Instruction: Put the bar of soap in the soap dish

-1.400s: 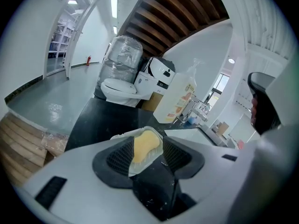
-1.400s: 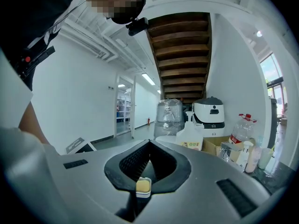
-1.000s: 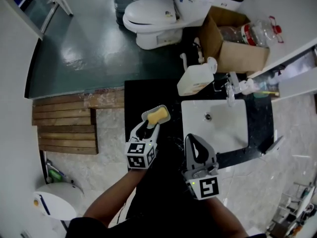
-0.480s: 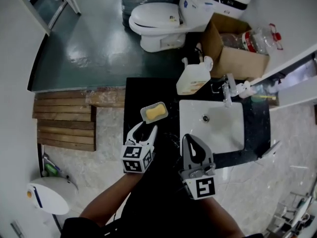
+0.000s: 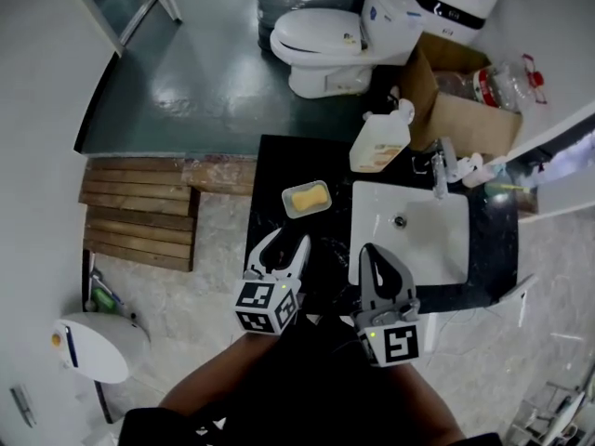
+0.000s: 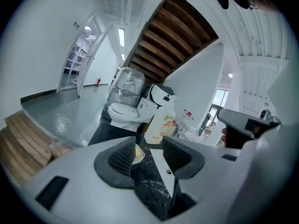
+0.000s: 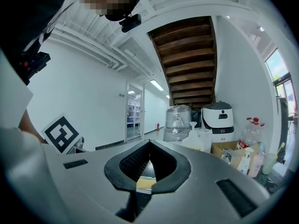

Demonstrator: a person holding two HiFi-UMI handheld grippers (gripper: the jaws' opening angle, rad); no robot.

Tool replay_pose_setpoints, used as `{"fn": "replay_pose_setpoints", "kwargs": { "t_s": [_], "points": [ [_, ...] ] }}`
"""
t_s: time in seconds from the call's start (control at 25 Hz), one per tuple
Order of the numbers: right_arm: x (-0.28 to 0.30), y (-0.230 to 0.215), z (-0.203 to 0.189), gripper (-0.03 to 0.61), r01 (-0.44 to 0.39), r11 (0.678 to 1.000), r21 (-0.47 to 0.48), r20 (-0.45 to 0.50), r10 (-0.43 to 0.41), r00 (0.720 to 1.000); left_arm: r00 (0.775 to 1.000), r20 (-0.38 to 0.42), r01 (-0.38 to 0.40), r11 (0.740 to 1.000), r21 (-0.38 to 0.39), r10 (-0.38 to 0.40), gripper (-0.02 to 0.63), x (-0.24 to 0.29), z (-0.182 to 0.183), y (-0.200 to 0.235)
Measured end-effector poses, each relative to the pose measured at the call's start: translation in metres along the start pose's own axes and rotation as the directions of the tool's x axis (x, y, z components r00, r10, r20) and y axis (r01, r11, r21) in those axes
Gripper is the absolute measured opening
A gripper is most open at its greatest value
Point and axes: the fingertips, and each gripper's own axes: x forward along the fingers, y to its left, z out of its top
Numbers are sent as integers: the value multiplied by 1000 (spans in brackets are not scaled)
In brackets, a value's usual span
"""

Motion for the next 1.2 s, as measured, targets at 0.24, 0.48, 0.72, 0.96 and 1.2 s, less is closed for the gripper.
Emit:
{"fn": "replay_pose_setpoints", "kwargs": {
  "t_s": [0.24,0.48,0.72,0.96,1.2],
  "points": [
    [-13,-4,31,6,-5,1000,1,45,5,999,998,70,6,998,-59,-2,179,-27,19,-20],
    [-25,0,49,6,-4,998,-57,63,8,998,984,177,19,1000,-11,-16,178,-55,52,-40],
    [-32,4,49,6,-43,999,16,77,42,996,961,276,-7,999,43,-5,179,-82,70,-49],
    [-39,11,50,6,-65,998,5,82,64,995,940,342,-5,1000,11,1,179,-103,80,-57],
    [-51,8,54,6,-74,997,-2,97,74,993,920,389,24,999,47,-41,179,-111,85,-75]
  ]
}}
